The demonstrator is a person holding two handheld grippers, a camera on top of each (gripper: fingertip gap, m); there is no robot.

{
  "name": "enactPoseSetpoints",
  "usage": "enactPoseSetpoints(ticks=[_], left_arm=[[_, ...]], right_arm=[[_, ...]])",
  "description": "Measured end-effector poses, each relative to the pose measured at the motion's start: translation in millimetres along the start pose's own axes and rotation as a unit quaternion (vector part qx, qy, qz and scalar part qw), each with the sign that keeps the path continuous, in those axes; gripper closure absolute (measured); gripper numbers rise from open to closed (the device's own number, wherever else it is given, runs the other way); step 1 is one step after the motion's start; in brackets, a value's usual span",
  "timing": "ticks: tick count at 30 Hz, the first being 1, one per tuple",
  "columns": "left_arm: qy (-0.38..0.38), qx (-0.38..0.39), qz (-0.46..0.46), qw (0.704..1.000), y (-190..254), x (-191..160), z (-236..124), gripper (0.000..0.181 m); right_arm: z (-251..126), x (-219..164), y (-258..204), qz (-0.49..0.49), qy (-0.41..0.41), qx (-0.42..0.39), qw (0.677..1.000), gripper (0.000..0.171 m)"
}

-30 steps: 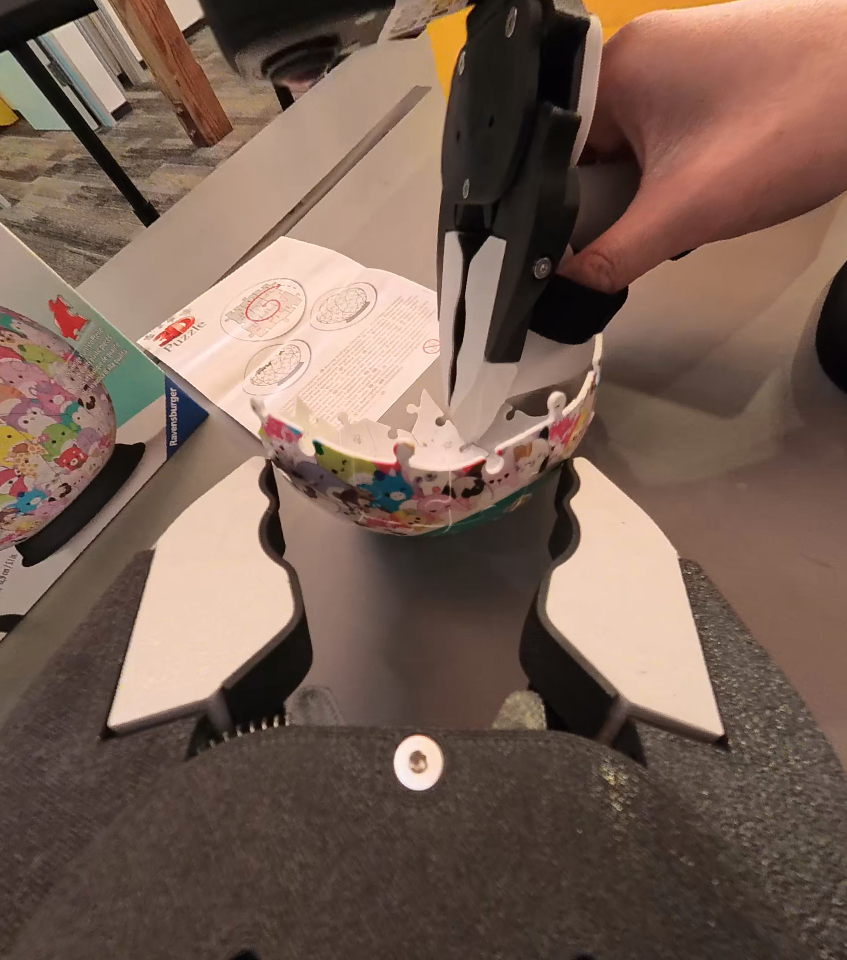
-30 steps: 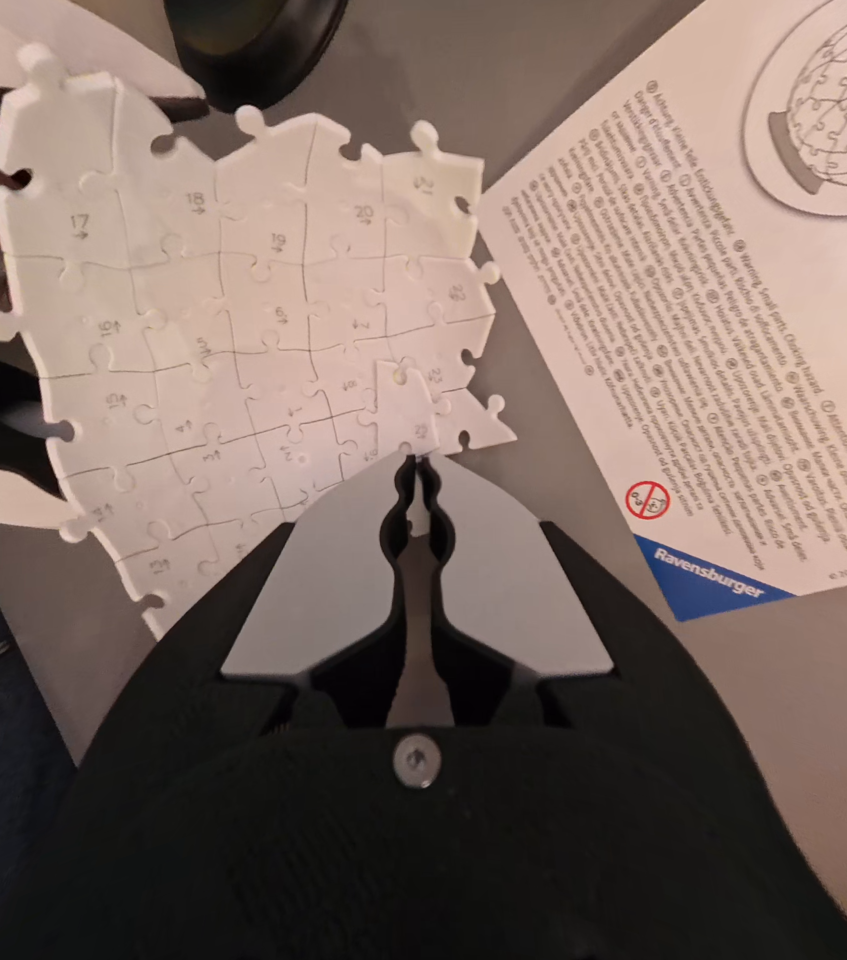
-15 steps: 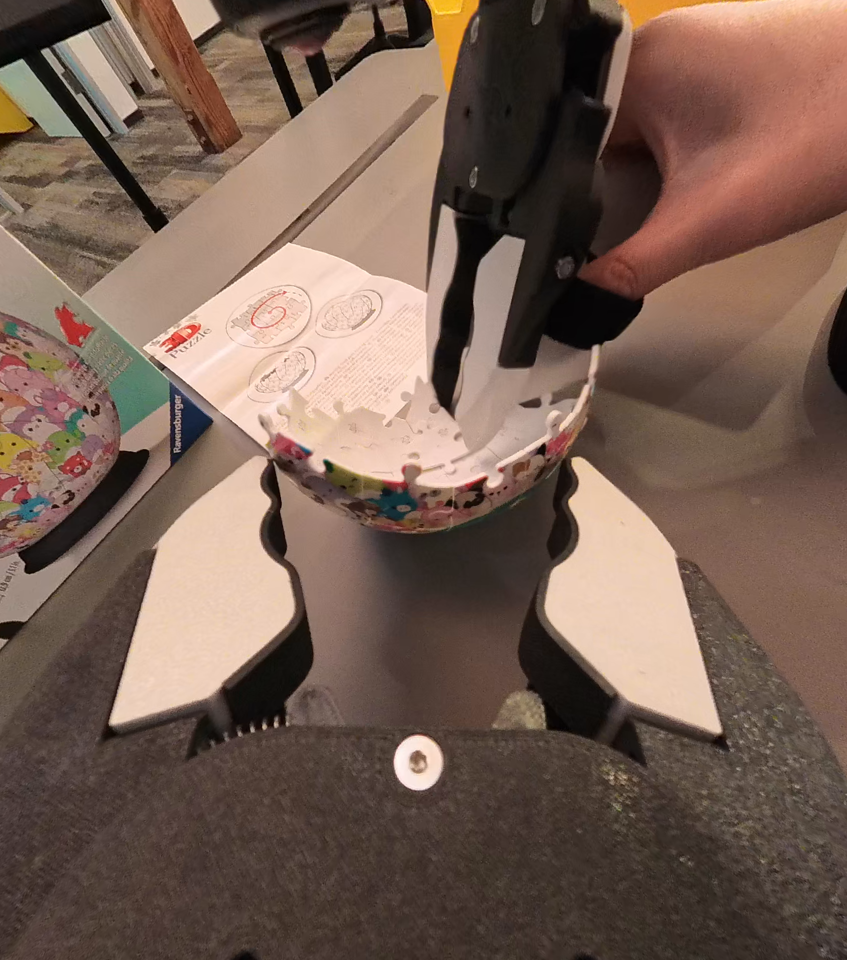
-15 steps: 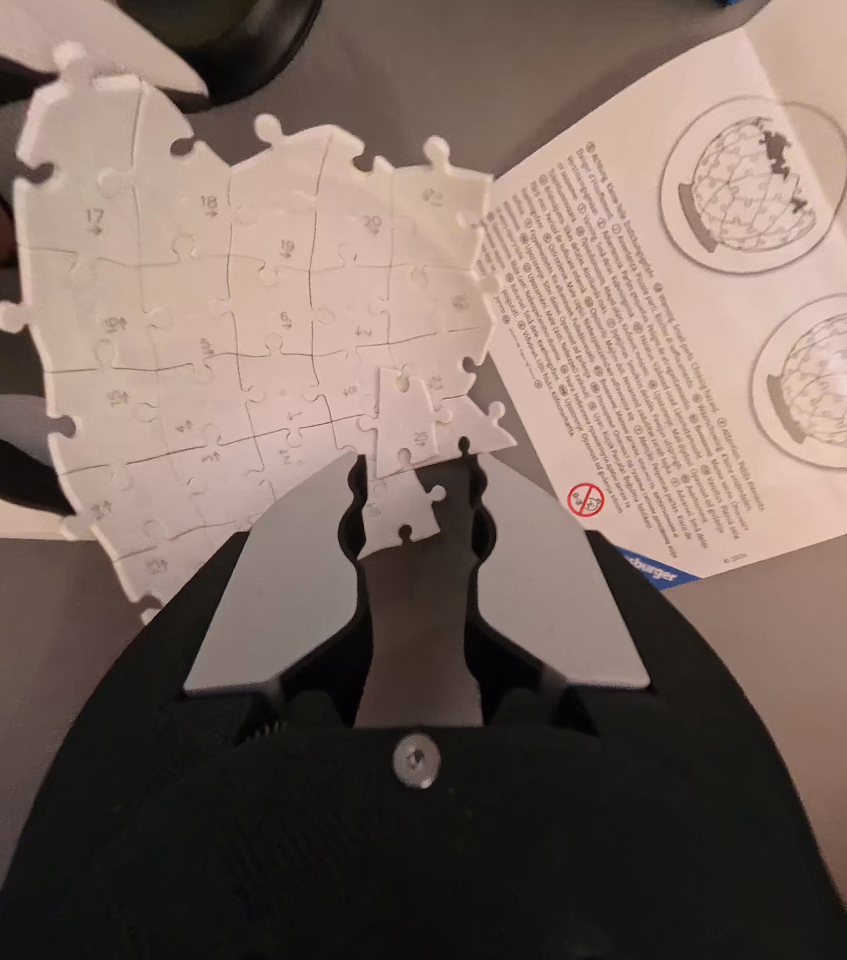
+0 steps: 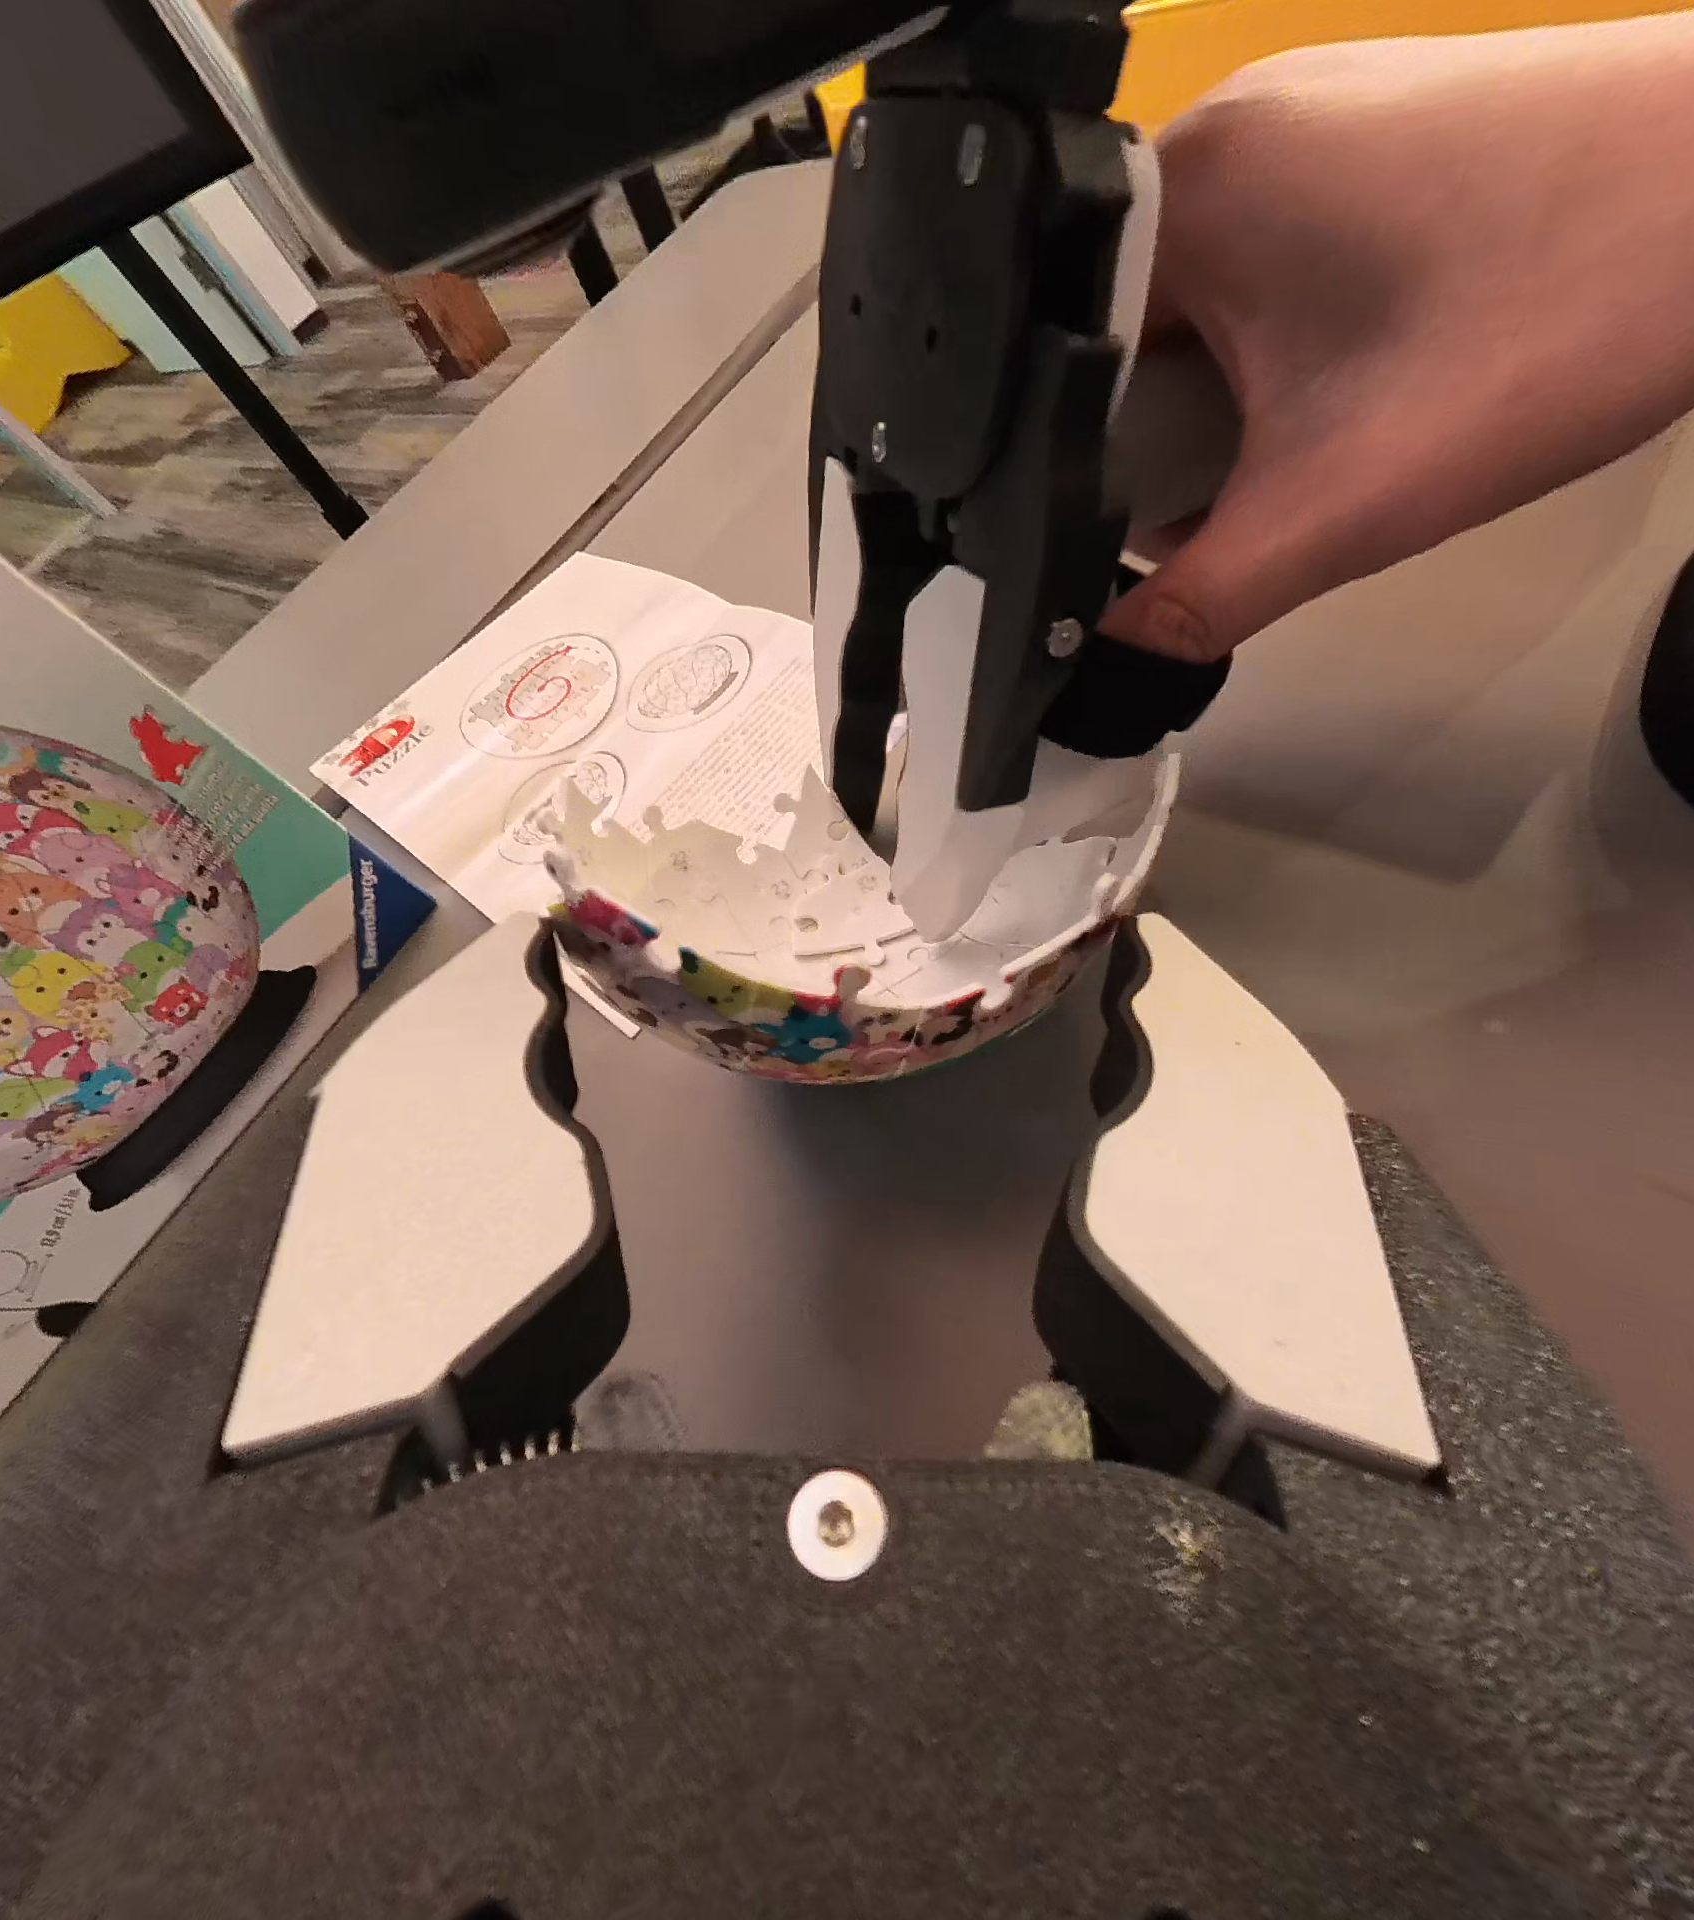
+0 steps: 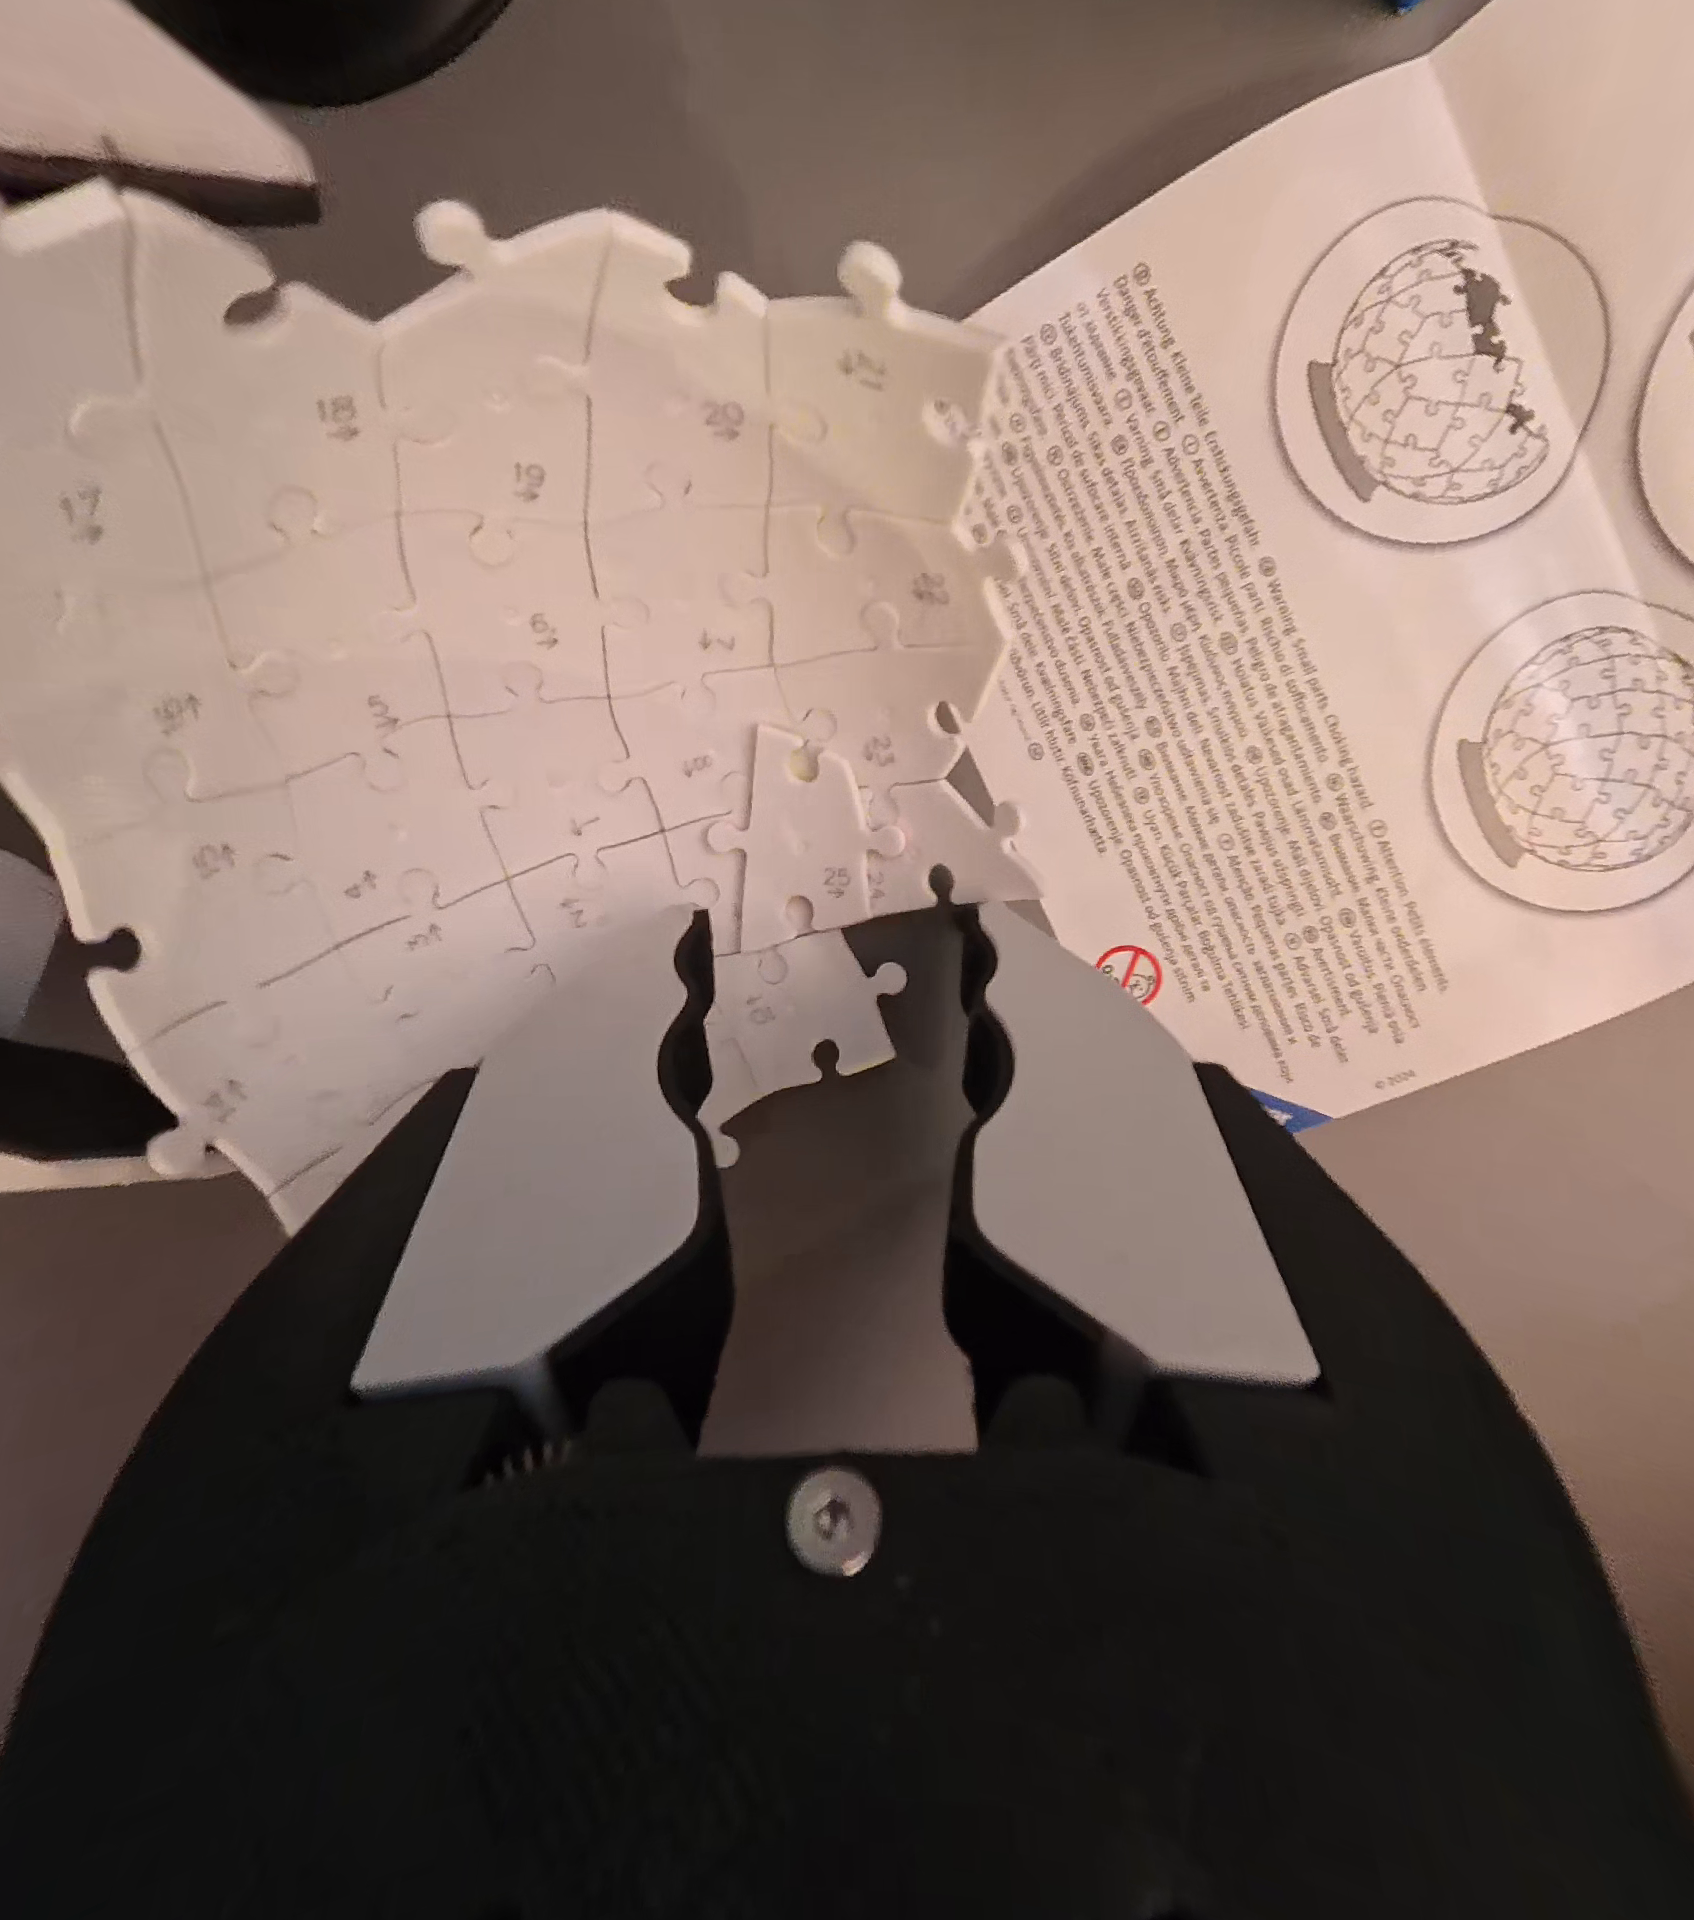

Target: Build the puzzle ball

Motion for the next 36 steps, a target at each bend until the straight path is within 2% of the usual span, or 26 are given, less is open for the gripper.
enactPoseSetpoints(ticks=[7,14,19,24,28,36], left_arm=[[-0.005,0.020,0.030,0.999,8,2,2,0.083],[0.000,0.024,0.020,1.000,5,-1,1,0.083],[0.000,0.016,-0.024,1.000,2,-10,-3,0.082],[0.001,-0.004,-0.096,0.995,-1,-25,-6,0.079],[-0.003,-0.017,-0.116,0.993,0,-33,-9,0.077],[-0.015,-0.023,-0.124,0.992,12,-45,-21,0.077]], right_arm=[[-2,0,3,0.031,-0.008,0.003,0.999,0.124],[-2,-1,7,0.042,-0.008,0.001,0.999,0.123],[-7,-2,15,0.050,-0.002,0.006,0.999,0.121],[-4,-4,15,0.087,0.007,0.064,0.994,0.119],[-10,0,7,0.113,0.020,0.123,0.986,0.132],[-15,3,-14,0.111,0.014,0.163,0.980,0.146]])
Point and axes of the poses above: each gripper's, where its closed fingertips meet, z out along the fingers, x out of its top, y = z × x across the jaws, the point moved 2 cm from there along -z, back along the fingers, and after that the axes turned 15 degrees about -x, right-handed, at the moved point
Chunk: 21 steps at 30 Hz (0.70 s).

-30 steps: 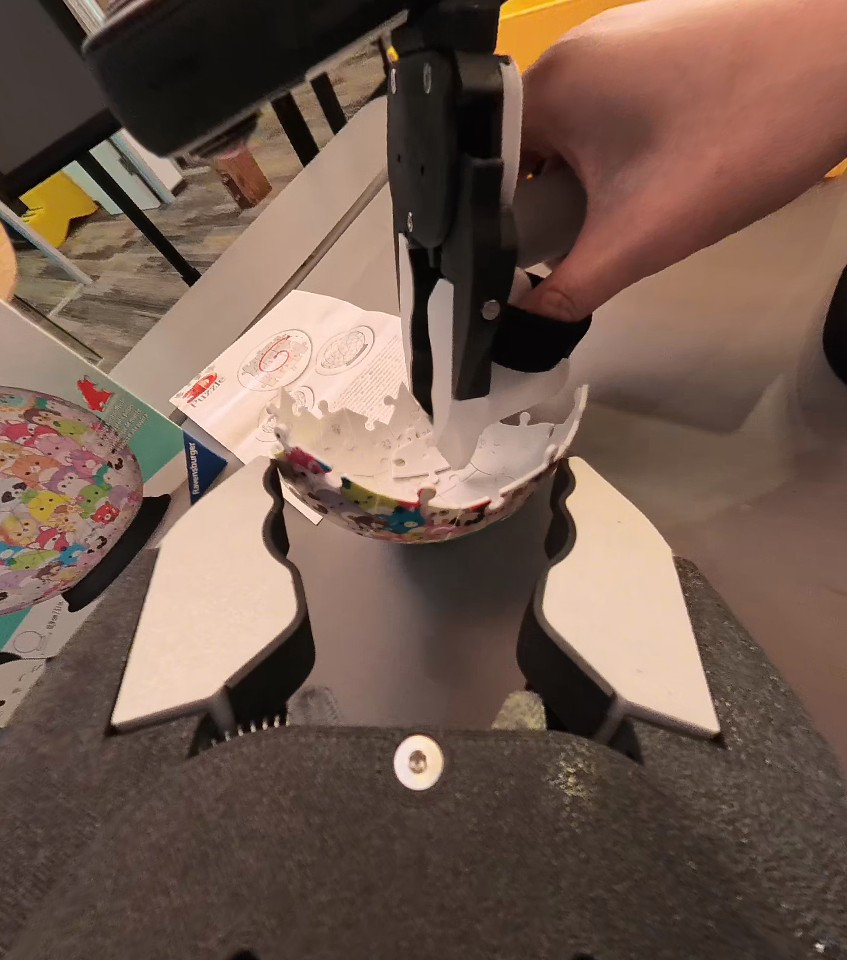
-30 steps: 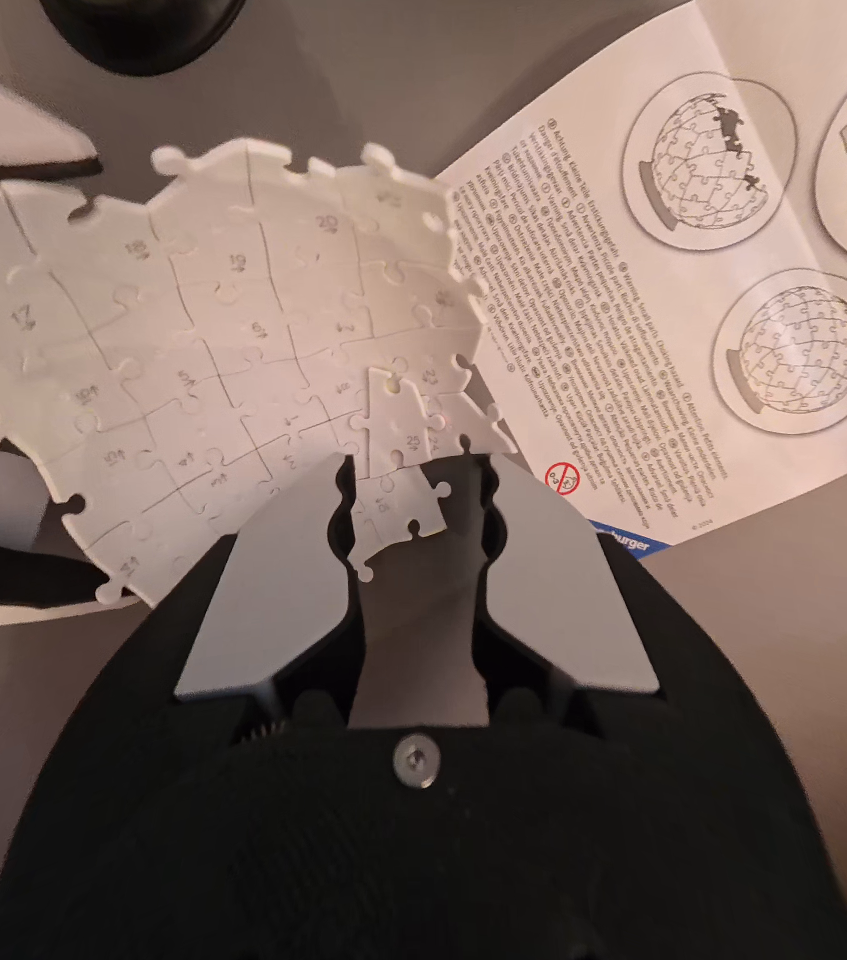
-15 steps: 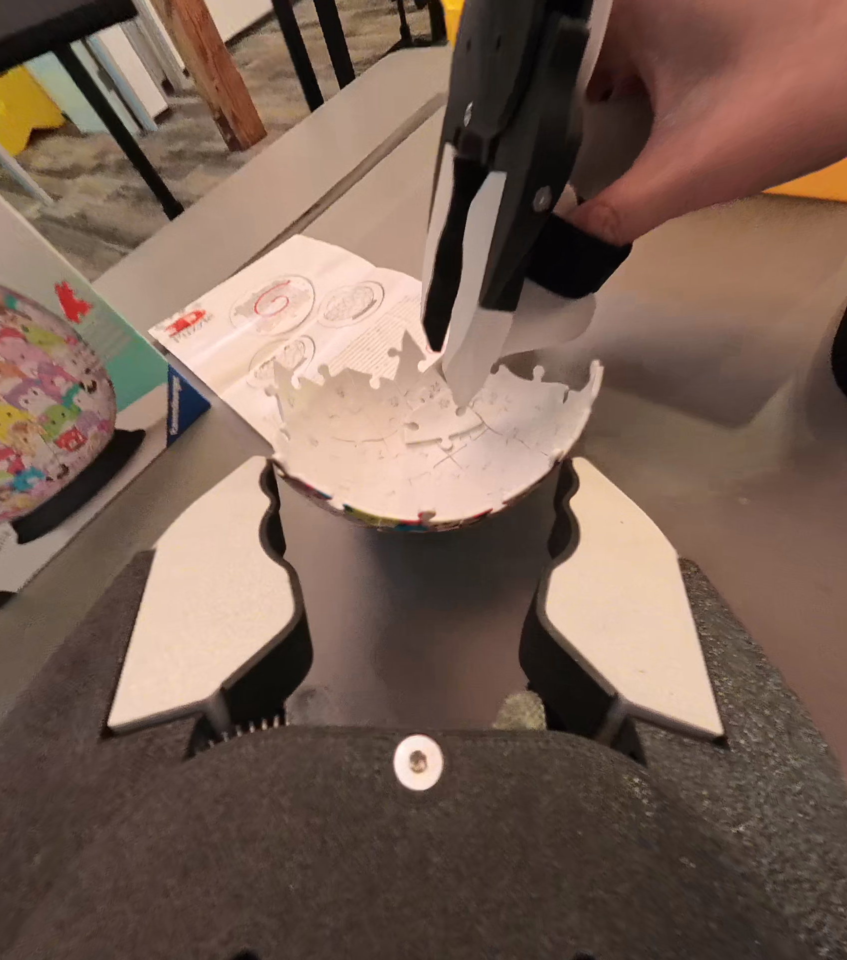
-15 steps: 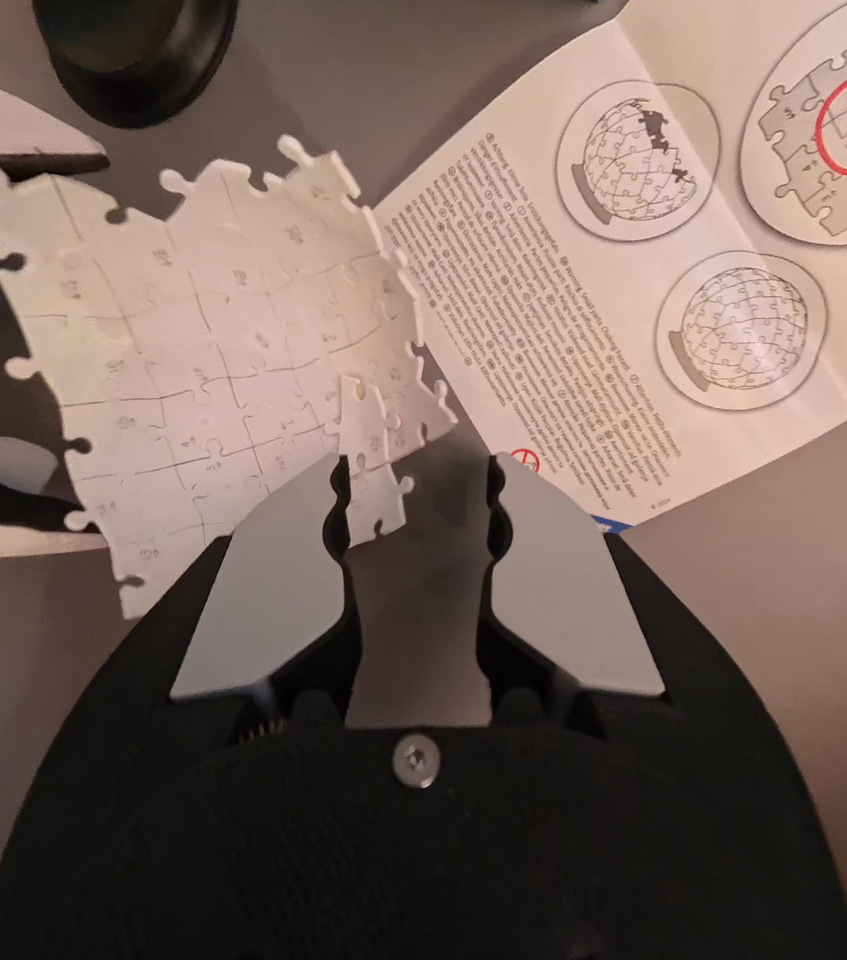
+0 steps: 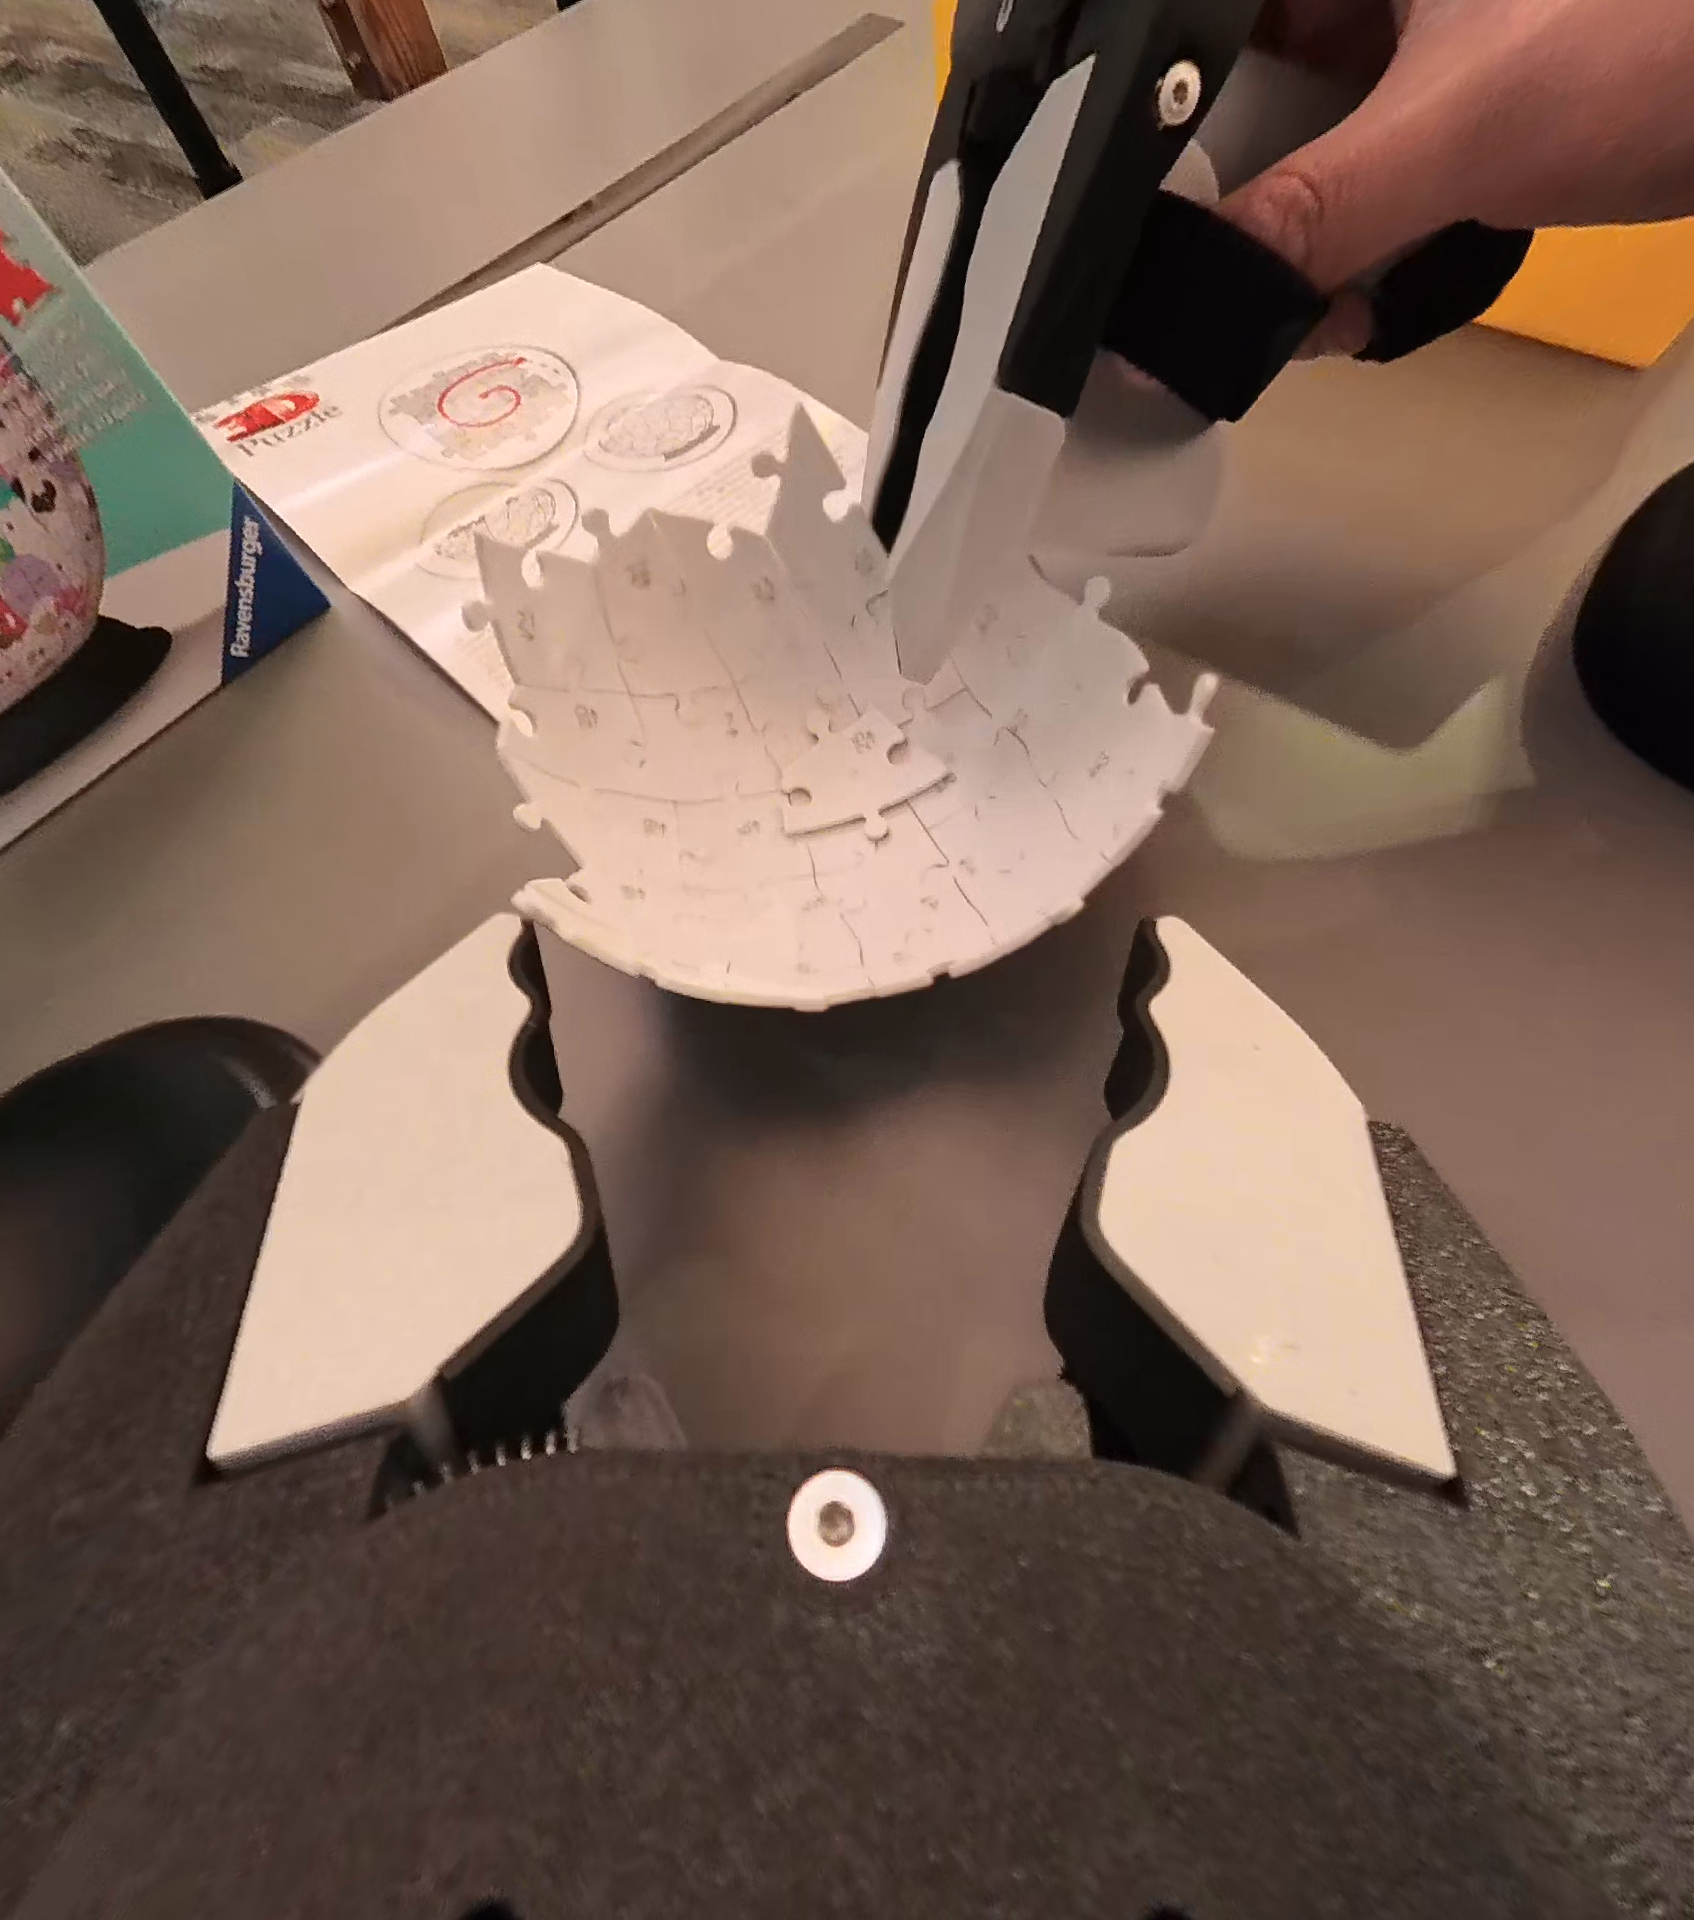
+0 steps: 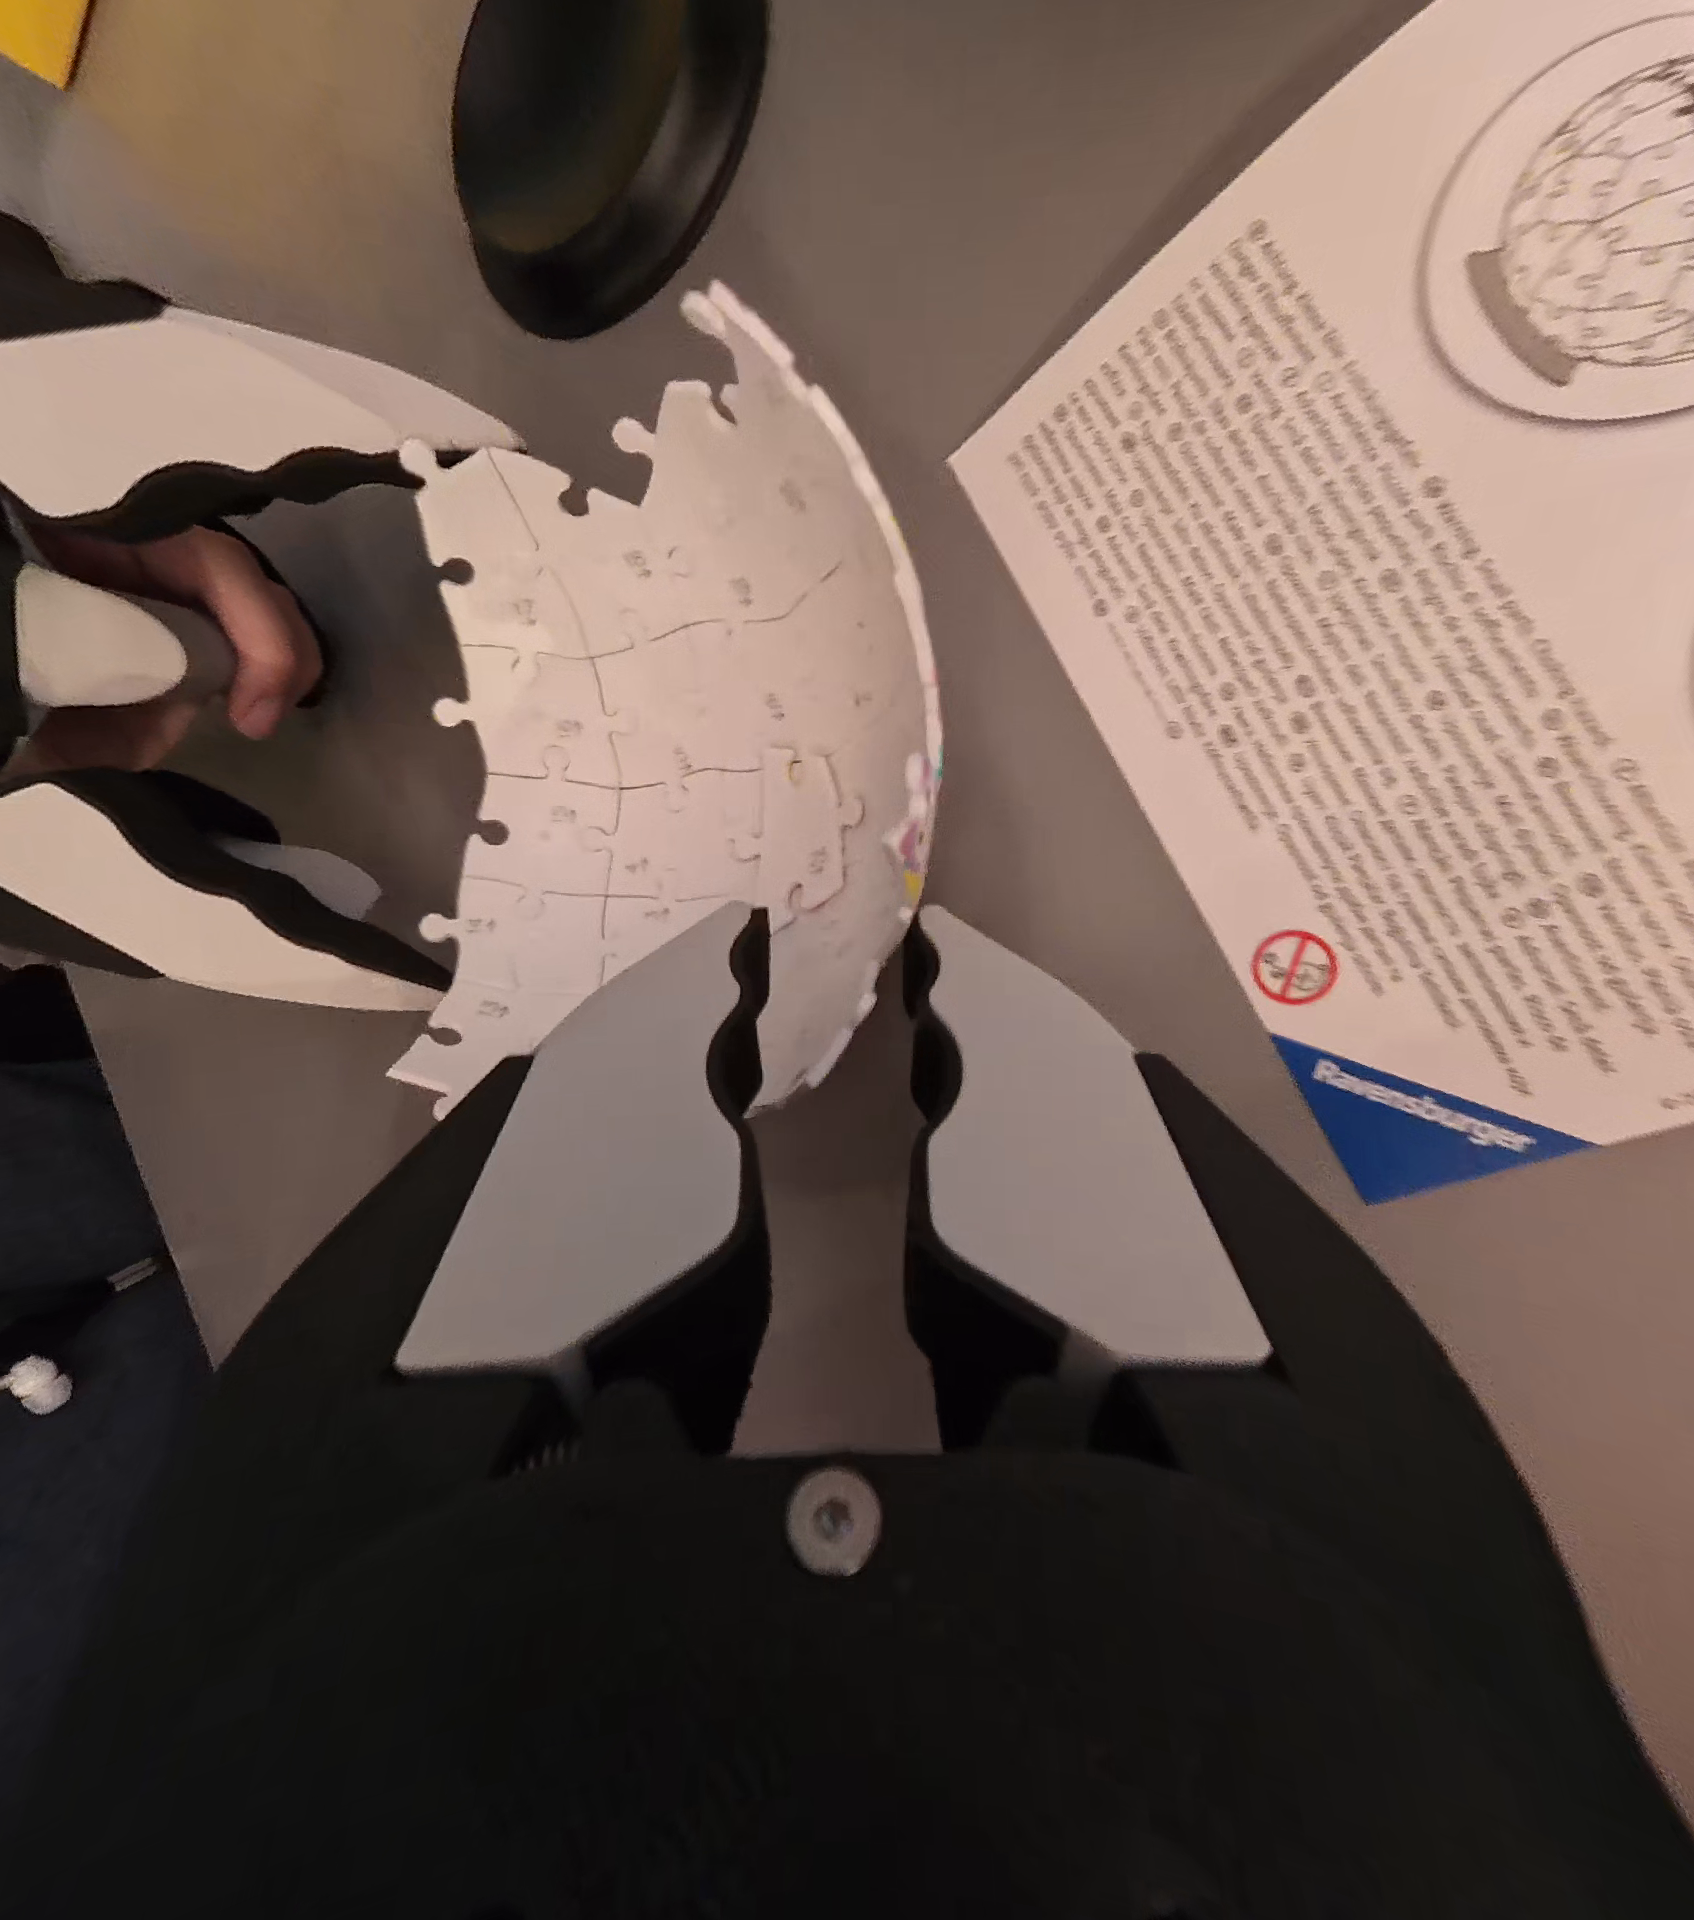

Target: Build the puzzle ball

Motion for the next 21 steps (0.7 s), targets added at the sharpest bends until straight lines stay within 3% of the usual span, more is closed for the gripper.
enactPoseSetpoints(ticks=[21], left_arm=[[-0.039,0.043,-0.052,0.997,6,-66,-83,0.063]], right_arm=[[32,8,-93,0.007,-0.026,0.129,0.991,0.150]])
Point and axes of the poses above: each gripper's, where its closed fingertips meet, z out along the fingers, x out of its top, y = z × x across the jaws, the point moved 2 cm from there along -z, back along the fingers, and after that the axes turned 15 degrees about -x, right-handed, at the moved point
